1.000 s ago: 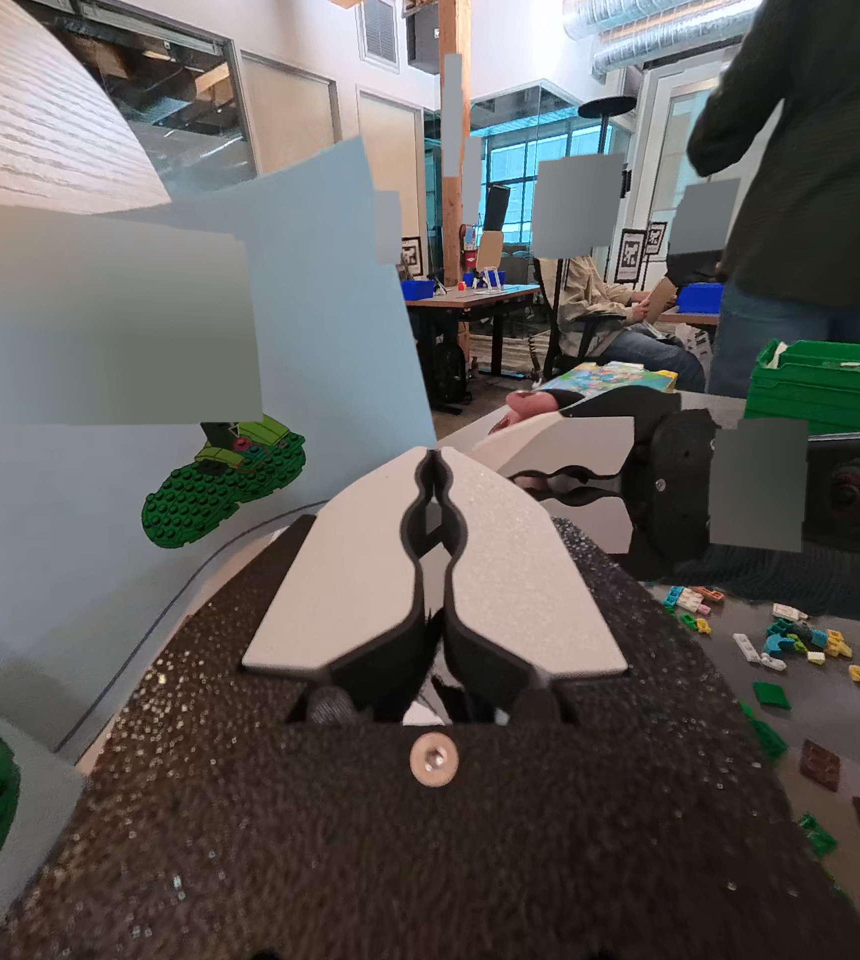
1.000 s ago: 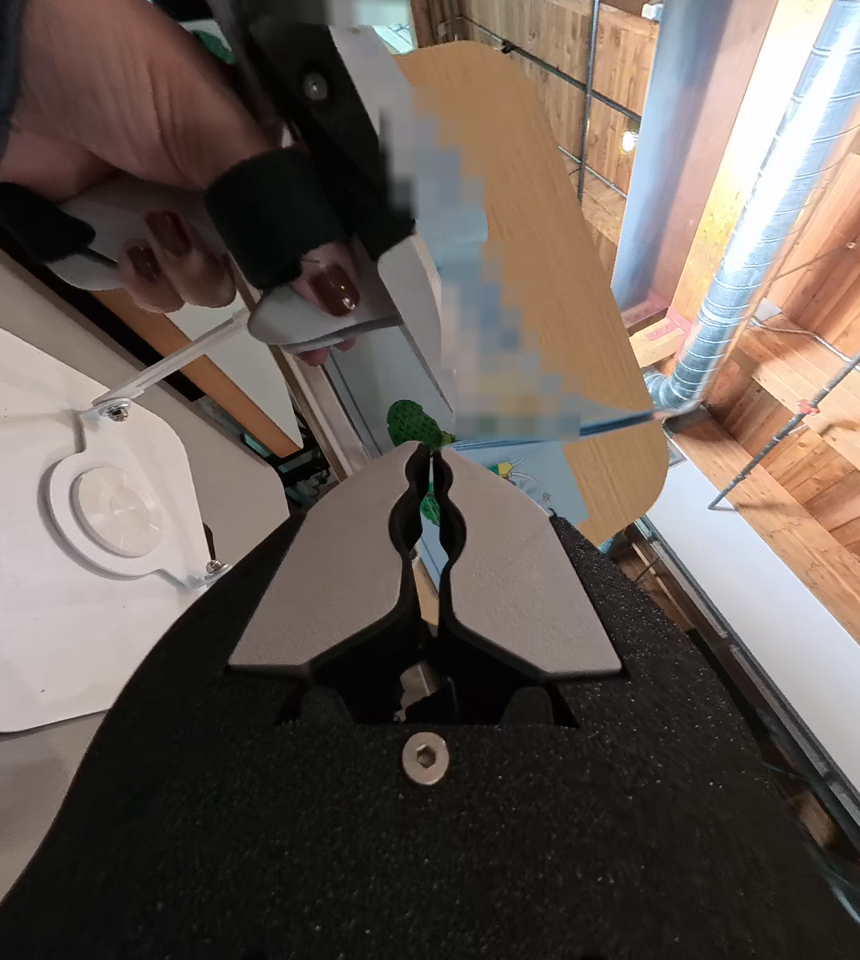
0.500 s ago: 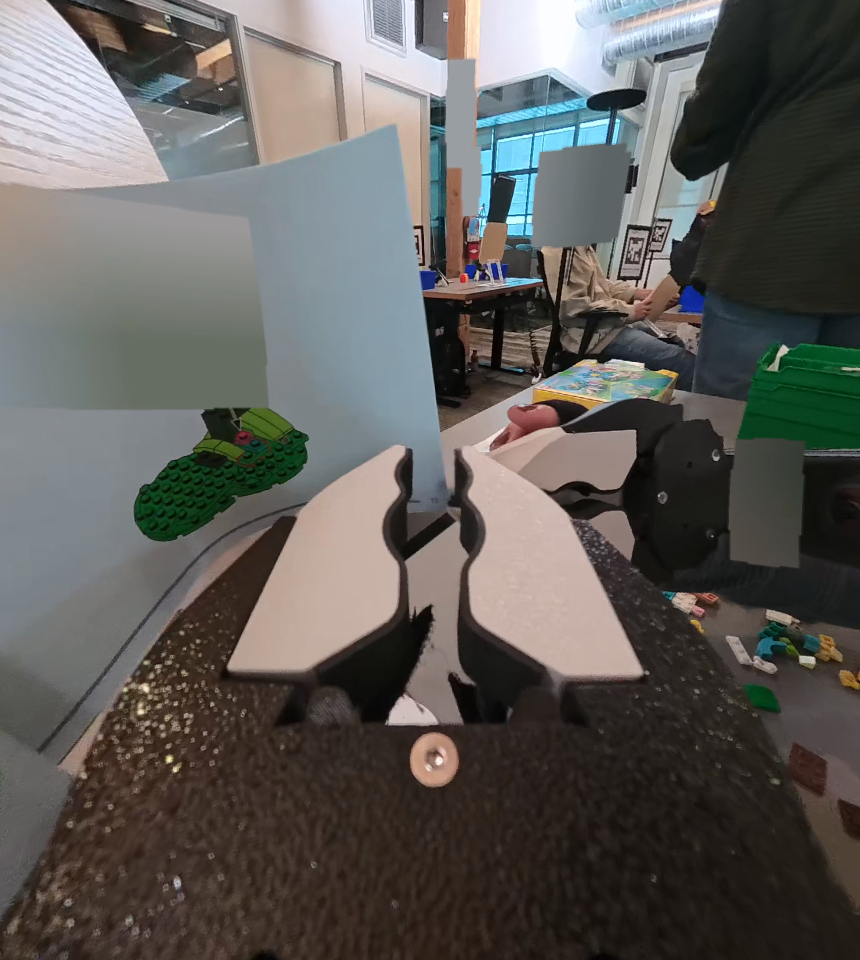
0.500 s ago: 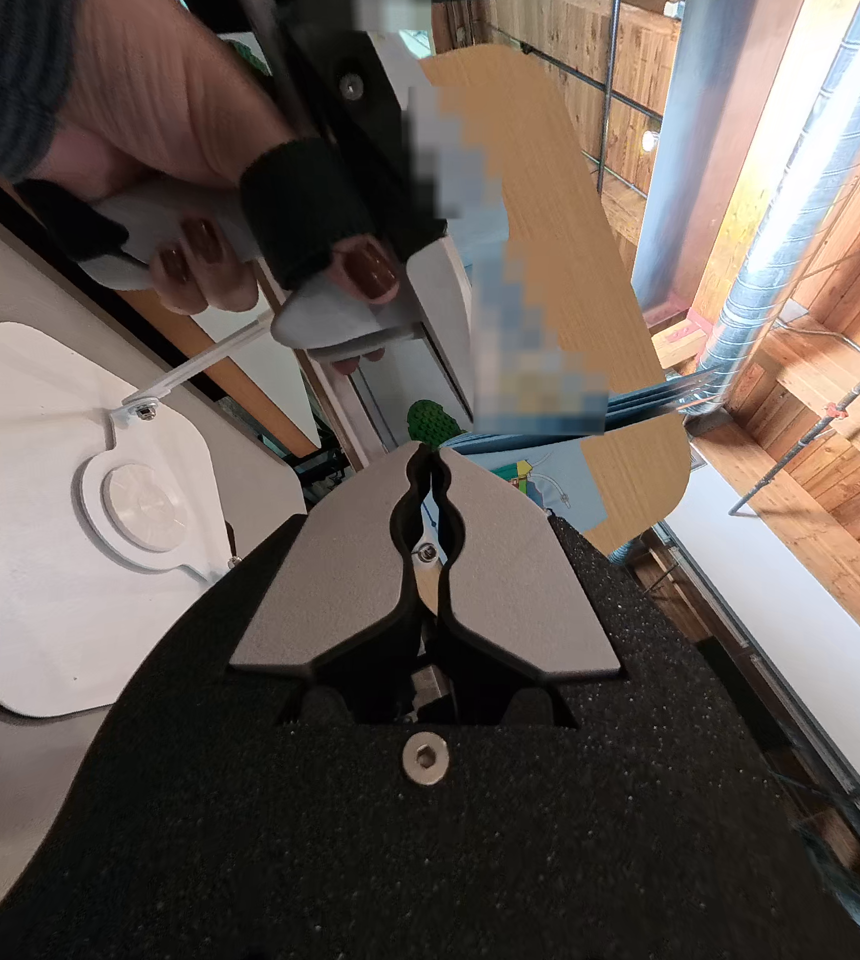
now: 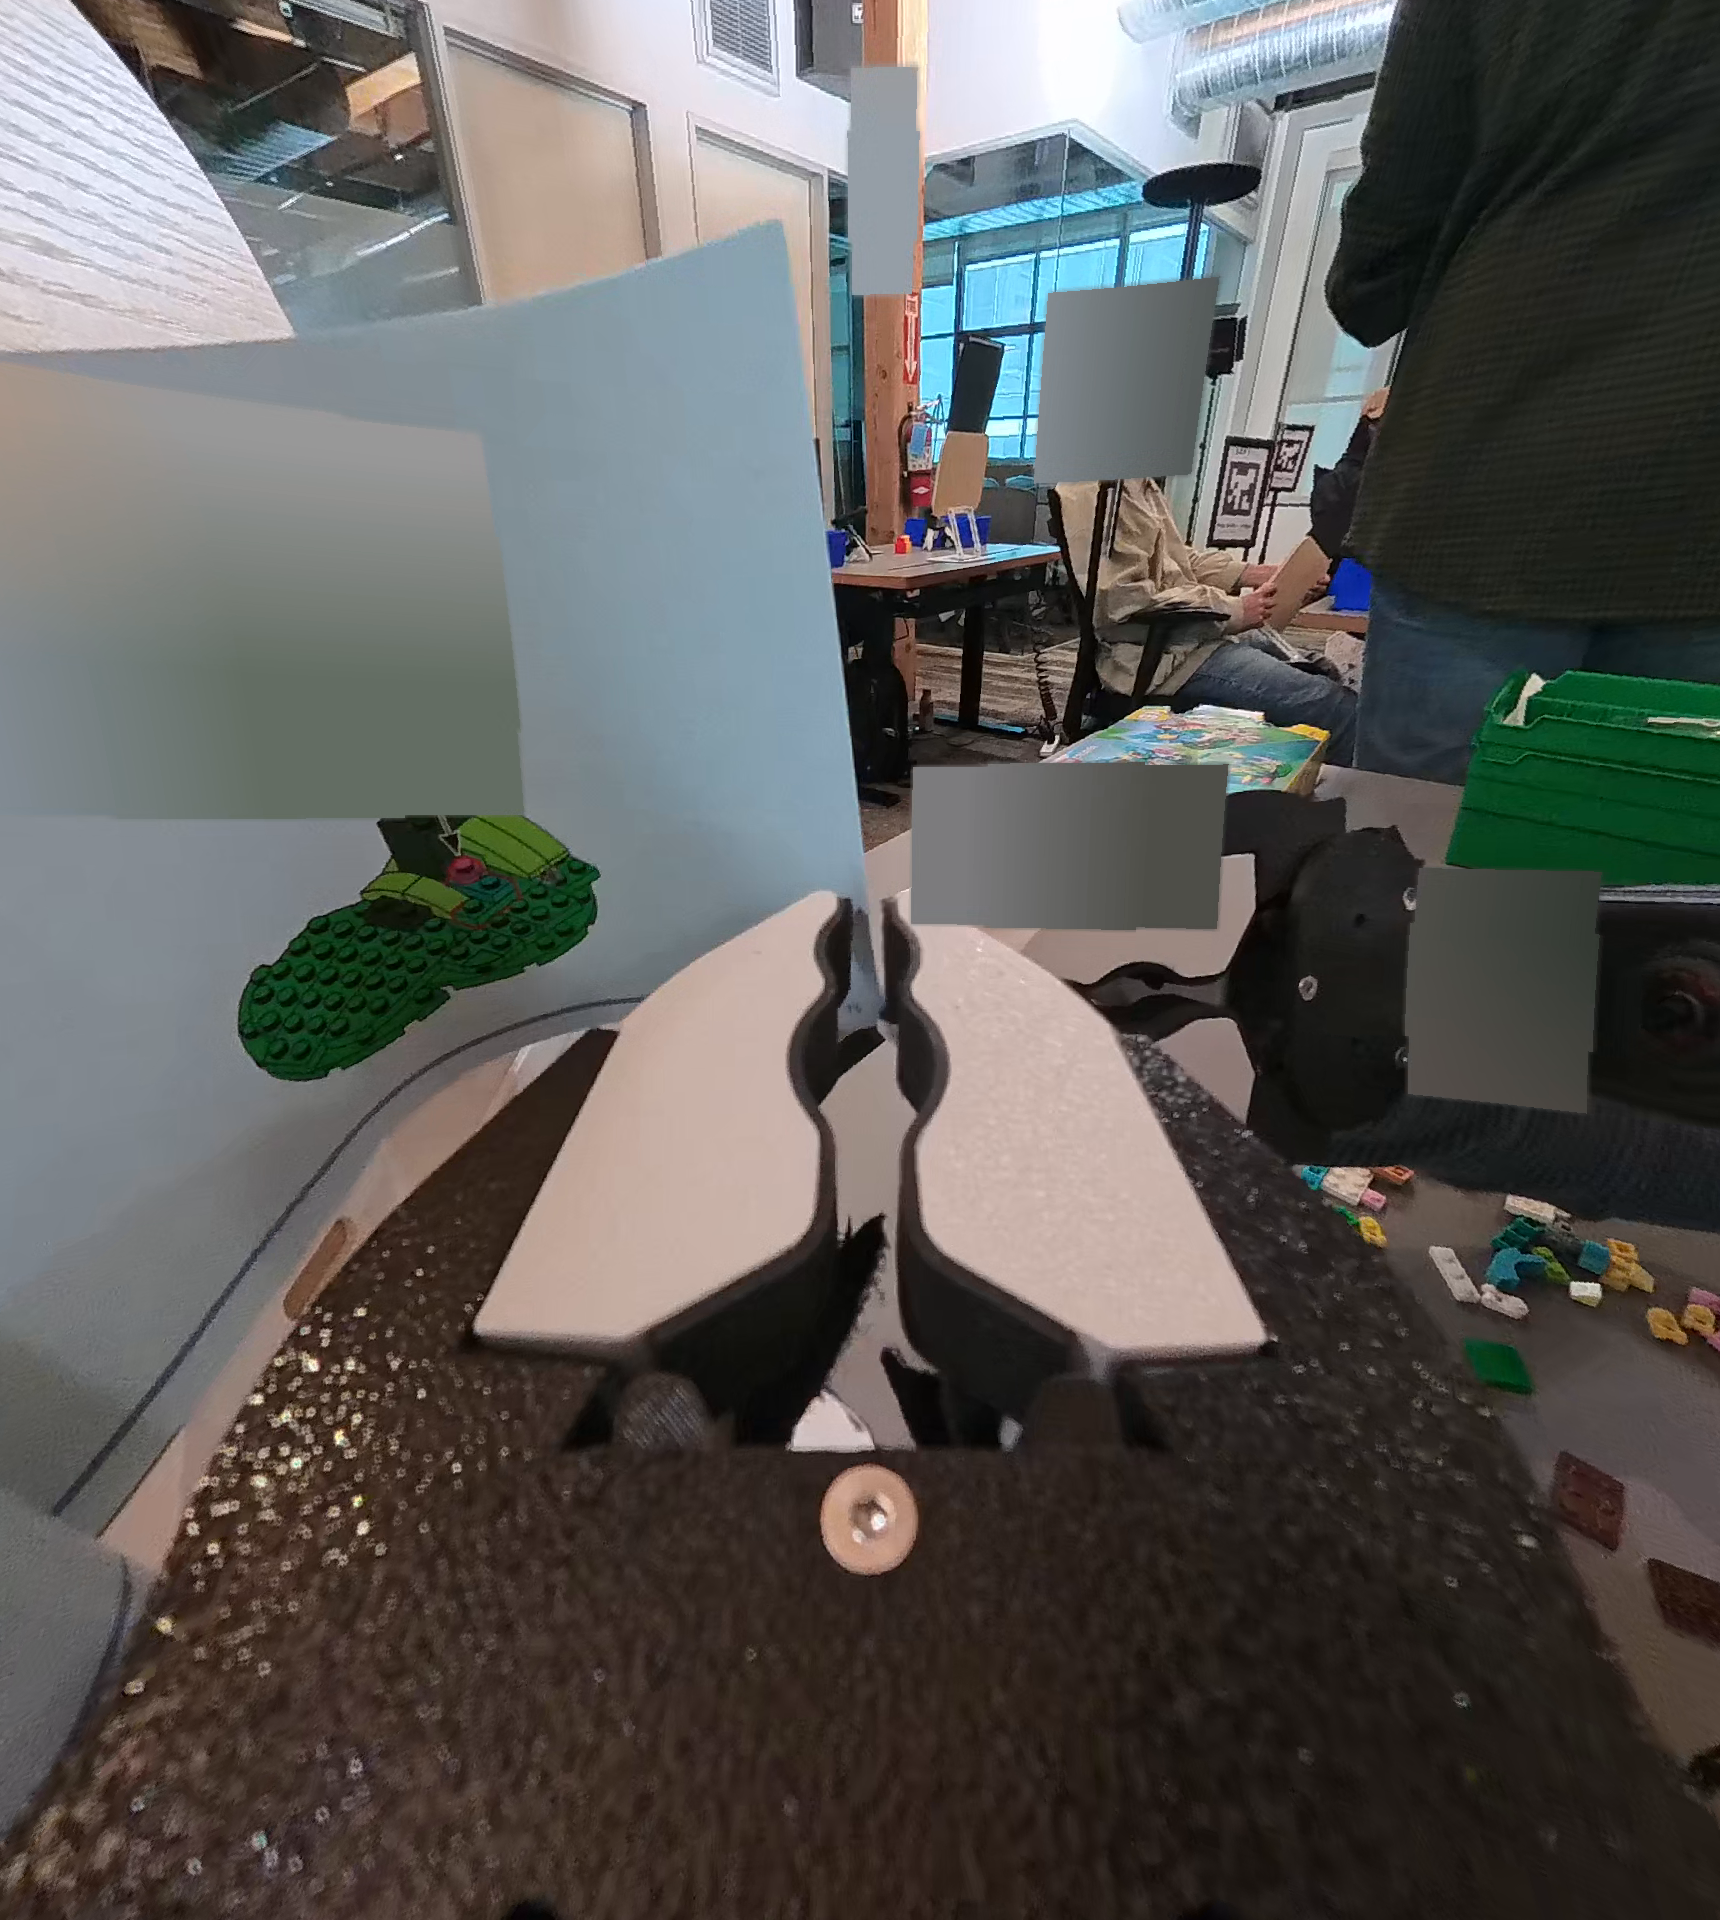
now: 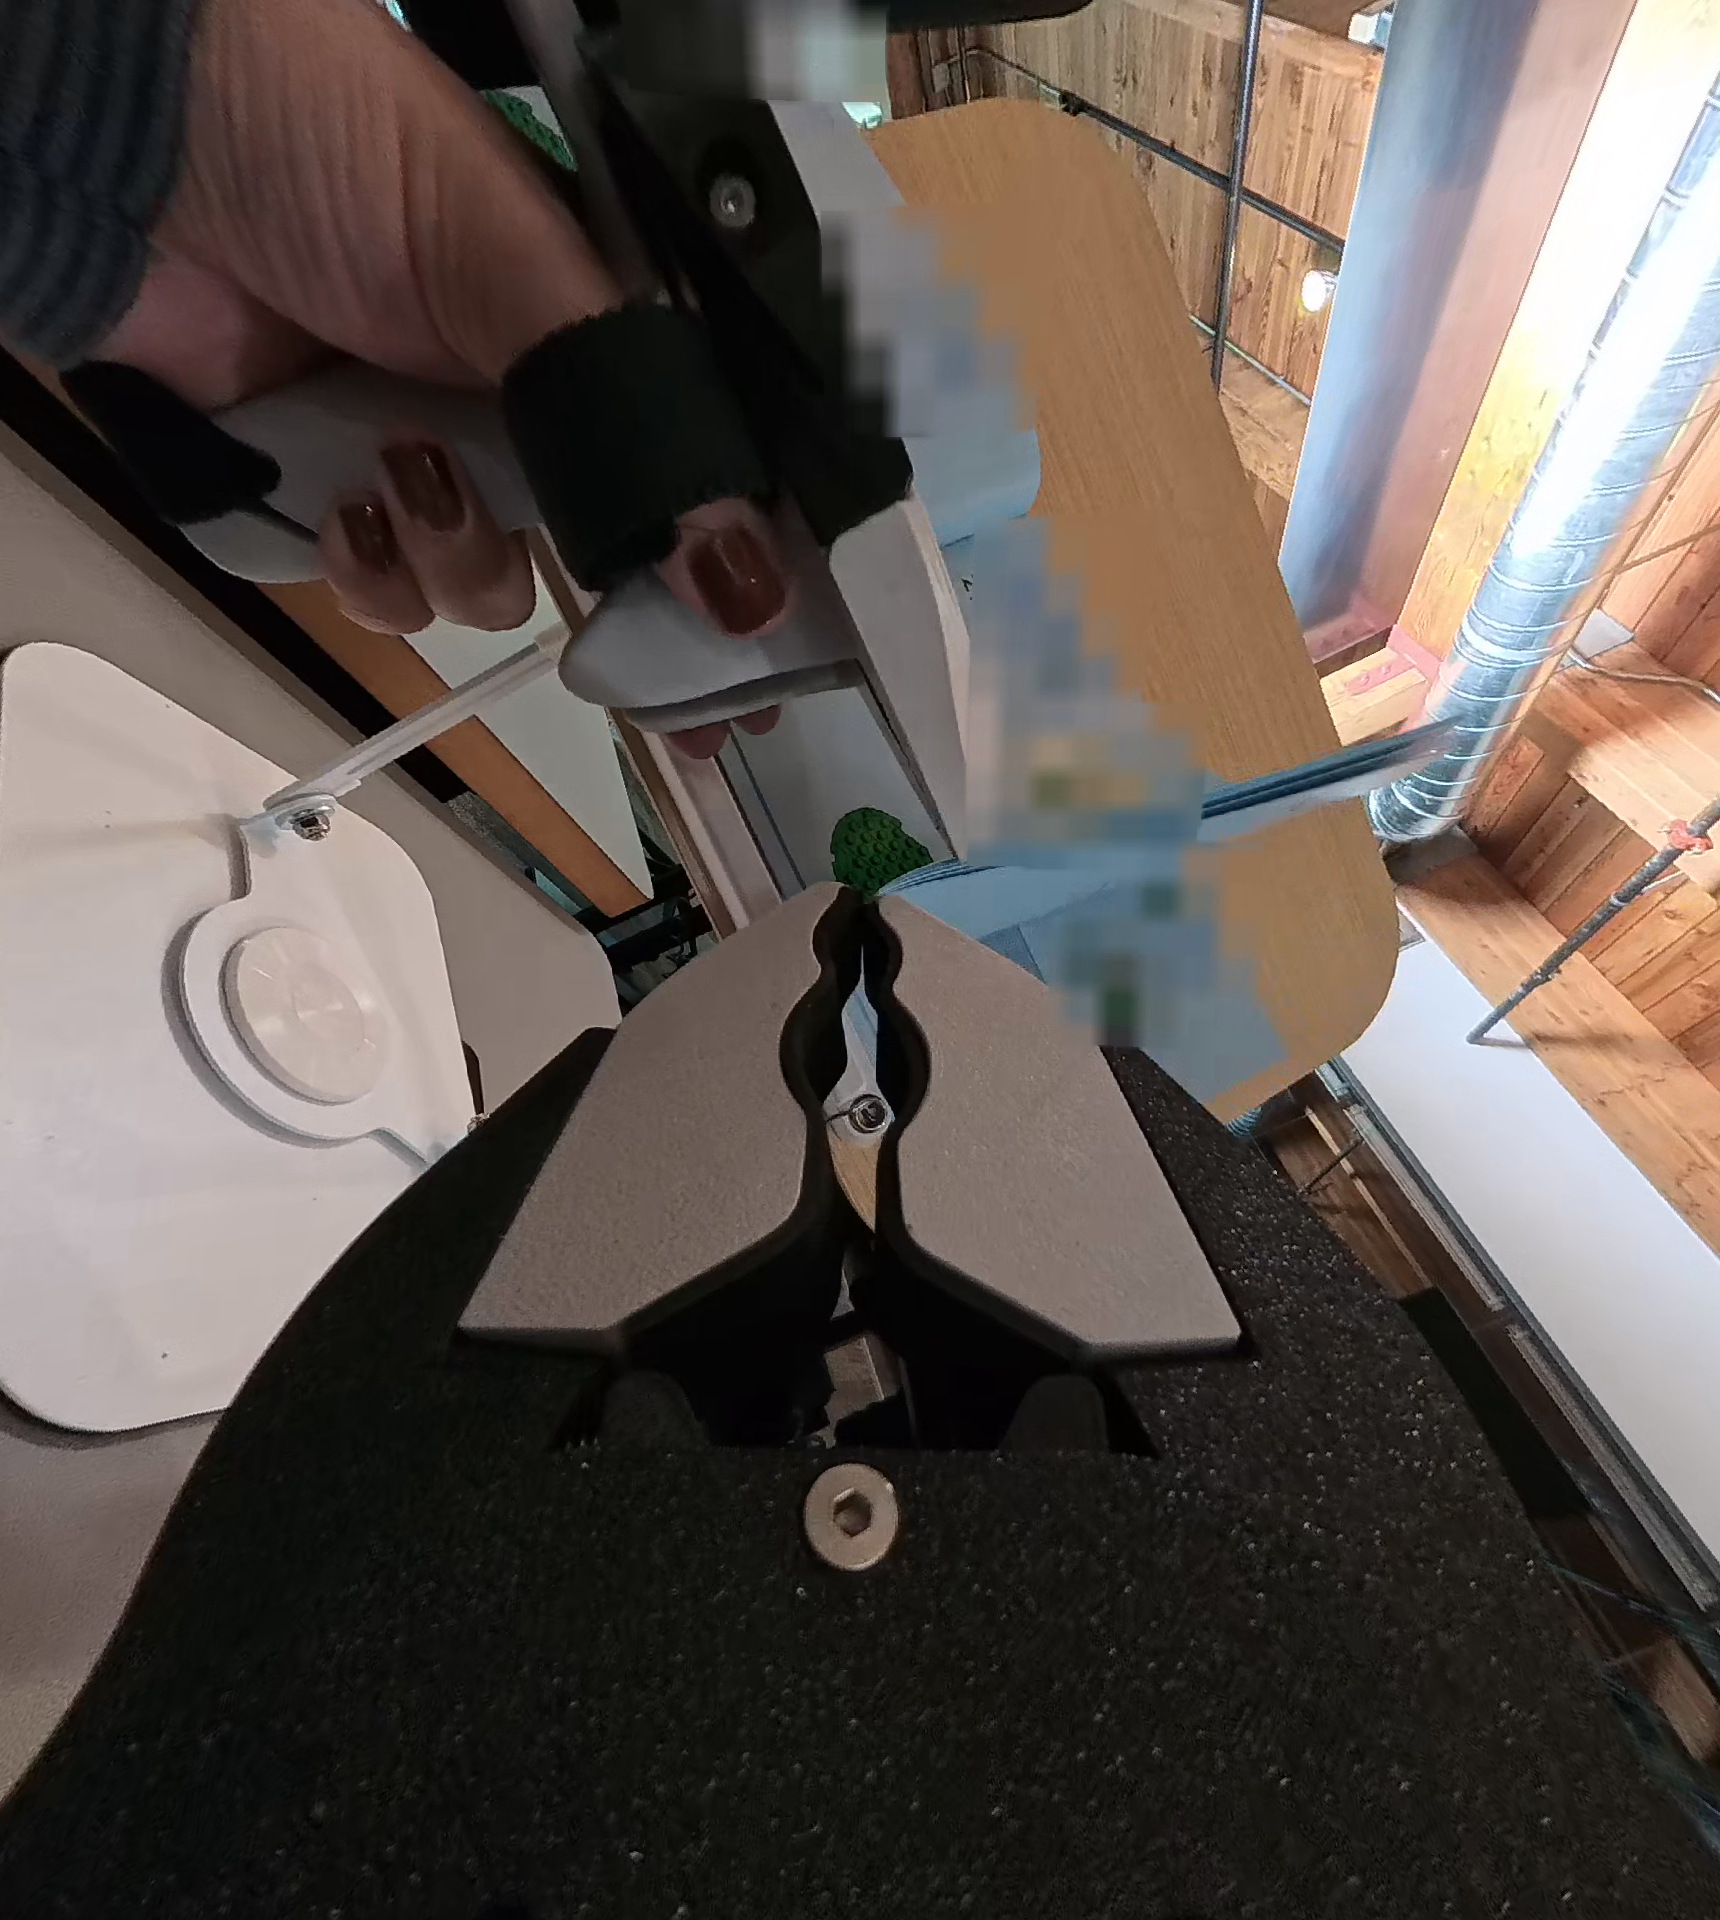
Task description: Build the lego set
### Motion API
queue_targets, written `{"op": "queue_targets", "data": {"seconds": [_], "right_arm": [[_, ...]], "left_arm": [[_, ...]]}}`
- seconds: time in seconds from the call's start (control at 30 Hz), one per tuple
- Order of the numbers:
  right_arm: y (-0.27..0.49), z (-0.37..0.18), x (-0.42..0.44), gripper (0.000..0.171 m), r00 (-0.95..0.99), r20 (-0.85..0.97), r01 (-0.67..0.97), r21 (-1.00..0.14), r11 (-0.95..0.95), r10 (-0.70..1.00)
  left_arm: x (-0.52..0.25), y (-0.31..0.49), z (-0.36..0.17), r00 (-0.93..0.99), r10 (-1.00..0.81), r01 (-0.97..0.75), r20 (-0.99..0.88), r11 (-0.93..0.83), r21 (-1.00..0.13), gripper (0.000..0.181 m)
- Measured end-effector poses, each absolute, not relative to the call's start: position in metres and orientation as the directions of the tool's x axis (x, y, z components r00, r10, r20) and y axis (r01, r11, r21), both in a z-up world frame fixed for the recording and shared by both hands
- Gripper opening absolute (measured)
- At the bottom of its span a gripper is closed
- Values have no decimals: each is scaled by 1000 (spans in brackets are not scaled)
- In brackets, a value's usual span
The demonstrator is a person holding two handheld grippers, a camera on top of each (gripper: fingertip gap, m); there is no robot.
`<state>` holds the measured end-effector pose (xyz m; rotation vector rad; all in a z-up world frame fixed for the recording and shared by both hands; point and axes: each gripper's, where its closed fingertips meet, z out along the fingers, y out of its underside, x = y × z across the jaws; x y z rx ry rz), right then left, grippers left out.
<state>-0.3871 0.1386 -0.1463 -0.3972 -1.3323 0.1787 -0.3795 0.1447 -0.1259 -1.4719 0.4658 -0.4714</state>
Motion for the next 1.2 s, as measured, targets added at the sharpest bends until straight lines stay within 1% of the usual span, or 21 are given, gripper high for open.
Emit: {"op": "queue_targets", "data": {"seconds": [0.07,0.5,0.57,0.63,0.8,1.0,1.1,1.13,1.2], "right_arm": [[139,-146,-387,0,235,906,99,-381,919,351],[139,-145,-386,0,248,905,94,-377,922,345],[140,-145,-384,10,258,900,87,-383,920,350],[143,-145,-381,18,263,888,82,-410,909,377],[156,-138,-368,28,318,822,40,-509,860,473],[184,-102,-339,34,535,587,-87,-676,731,607],[185,-97,-338,30,539,539,-122,-710,694,647],[181,-98,-342,24,511,542,-130,-719,683,668],[178,-101,-353,22,453,530,-129,-757,640,717]], "left_arm": [[-380,145,-126,828,-561,12,-16,46,-999,0],[-382,141,-127,809,-588,29,-2,44,-999,0],[-382,140,-127,804,-595,30,-3,47,-998,0],[-382,138,-126,797,-604,43,4,50,-998,0],[-384,136,-124,787,-616,62,14,55,-997,0],[-385,134,-124,779,-626,83,30,56,-995,0],[-385,133,-122,771,-636,102,42,58,-993,0],[-385,133,-122,769,-638,107,45,59,-993,0],[-386,132,-121,764,-643,114,49,60,-992,0]]}}
